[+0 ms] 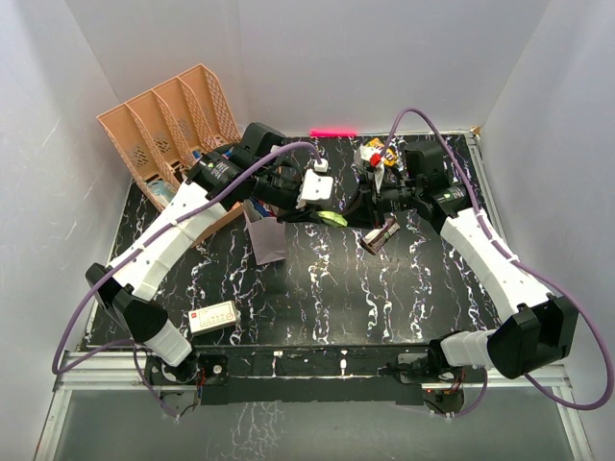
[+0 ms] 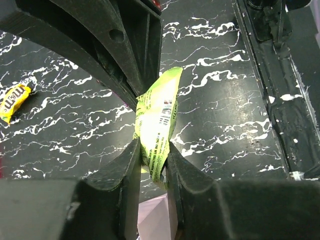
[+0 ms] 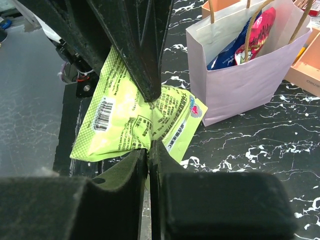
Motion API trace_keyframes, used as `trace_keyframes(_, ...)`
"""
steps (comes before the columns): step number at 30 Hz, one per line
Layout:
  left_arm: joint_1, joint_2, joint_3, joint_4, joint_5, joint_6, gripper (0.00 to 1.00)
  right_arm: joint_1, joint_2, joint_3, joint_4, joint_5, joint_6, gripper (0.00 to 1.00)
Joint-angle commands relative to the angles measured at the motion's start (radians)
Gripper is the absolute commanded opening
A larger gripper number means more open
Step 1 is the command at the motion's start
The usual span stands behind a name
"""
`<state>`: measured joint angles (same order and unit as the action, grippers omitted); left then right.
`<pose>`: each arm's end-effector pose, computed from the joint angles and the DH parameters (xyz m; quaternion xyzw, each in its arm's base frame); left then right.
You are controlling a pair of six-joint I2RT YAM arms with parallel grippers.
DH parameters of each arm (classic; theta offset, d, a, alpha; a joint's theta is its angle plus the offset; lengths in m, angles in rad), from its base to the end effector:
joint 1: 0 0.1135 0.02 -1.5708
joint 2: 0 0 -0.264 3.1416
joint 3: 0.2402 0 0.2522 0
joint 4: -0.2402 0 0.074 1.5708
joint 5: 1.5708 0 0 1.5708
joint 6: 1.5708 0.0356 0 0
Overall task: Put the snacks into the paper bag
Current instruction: Place the snack in the paper bag.
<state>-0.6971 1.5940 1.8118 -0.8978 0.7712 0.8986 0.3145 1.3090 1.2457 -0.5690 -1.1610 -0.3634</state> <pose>0.2369 -0.2307 0.4264 0.7117 0.4679 -0.2976 0.4313 0.2477 0.1149 0.3608 -0.4819 0.6209 0.4798 0.3900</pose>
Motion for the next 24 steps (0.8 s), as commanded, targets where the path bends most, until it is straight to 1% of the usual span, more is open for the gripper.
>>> trace_keyframes(1,-0.004,-0.049,-0.014,-0.008,0.046,0.014,0.12,0.002,-0.017,-0.004,0.064,0.019,0.007,0.11)
trace_keyframes(4,-0.004,-0.057,-0.015,-0.009,0.018,0.015,0.01,0.001,-0.019,-0.005,0.056,0.042,0.005,0.23)
trace_keyframes(6,-0.004,-0.065,-0.014,-0.014,-0.007,0.020,0.00,0.002,-0.024,-0.007,0.047,0.054,-0.008,0.34)
trace_keyframes(9,-0.004,-0.079,-0.007,-0.024,-0.050,0.025,0.00,0.002,-0.041,-0.018,0.032,0.093,-0.030,0.54)
trace_keyframes(11,-0.003,-0.089,0.002,-0.036,-0.074,0.030,0.00,0.001,-0.055,-0.028,0.027,0.119,-0.041,0.63)
trace_keyframes(13,0.000,-0.097,0.015,-0.061,-0.093,0.046,0.00,0.001,-0.074,-0.038,0.021,0.143,-0.049,0.68)
trace_keyframes(15,0.007,-0.106,0.036,-0.098,-0.111,0.070,0.00,0.000,-0.095,-0.050,0.018,0.170,-0.057,0.70)
trace_keyframes(21,0.065,-0.148,0.119,-0.271,-0.134,0.176,0.00,-0.010,-0.133,-0.068,0.011,0.238,-0.072,0.73)
trace_keyframes(24,0.101,-0.177,0.141,-0.338,-0.180,0.236,0.00,-0.013,-0.133,-0.071,0.012,0.243,-0.072,0.73)
